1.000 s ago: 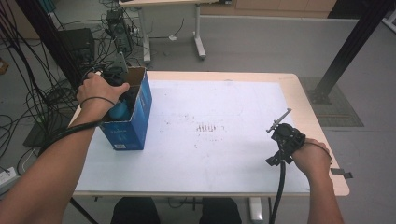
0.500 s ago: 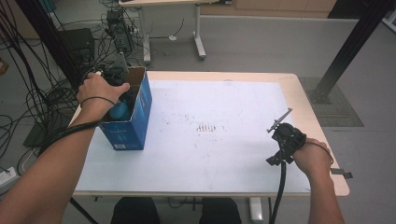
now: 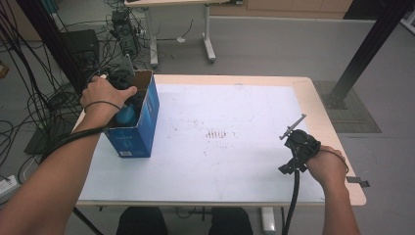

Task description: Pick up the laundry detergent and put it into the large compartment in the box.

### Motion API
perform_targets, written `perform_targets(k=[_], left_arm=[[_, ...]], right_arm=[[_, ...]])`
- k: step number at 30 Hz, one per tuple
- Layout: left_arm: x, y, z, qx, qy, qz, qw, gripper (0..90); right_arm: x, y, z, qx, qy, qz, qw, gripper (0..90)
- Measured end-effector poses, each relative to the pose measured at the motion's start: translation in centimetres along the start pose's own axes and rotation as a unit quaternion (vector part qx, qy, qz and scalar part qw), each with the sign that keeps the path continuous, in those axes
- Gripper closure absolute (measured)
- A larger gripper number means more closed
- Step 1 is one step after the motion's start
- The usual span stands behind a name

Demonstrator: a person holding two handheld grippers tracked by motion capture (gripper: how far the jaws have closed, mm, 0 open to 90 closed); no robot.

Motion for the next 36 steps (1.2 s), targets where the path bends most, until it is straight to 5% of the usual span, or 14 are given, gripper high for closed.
perform_targets(k=[11,22,36], left_arm=[[0.3,0.7,0.9,-0.011,0.004,-0.004,0.9999,29.4],[1.9,0.8,4.5,-0.013,0.023,-0.008,0.9996,29.4],[4.2,2.4,8.9,-0.014,0.036,-0.057,0.9977,21.5]], right_arm=[[-0.1,0.0,-0.1,-0.001,0.0,0.001,1.0,3.8],[-0.5,-0.1,0.0,0.0,-0.001,0.002,1.0,3.8],[-0.9,-0.4,0.6,0.006,-0.004,0.006,1.0,3.8]])
Point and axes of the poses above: each handheld gripper's, and its own axes: z roughly backward along the jaws, x roughly out of its underside, y roughly to its right, the point moved 2 cm from there along -z, roughly forward along the jaws, and after that the axes turned 14 degrees about -y, right-handed, at the moved point
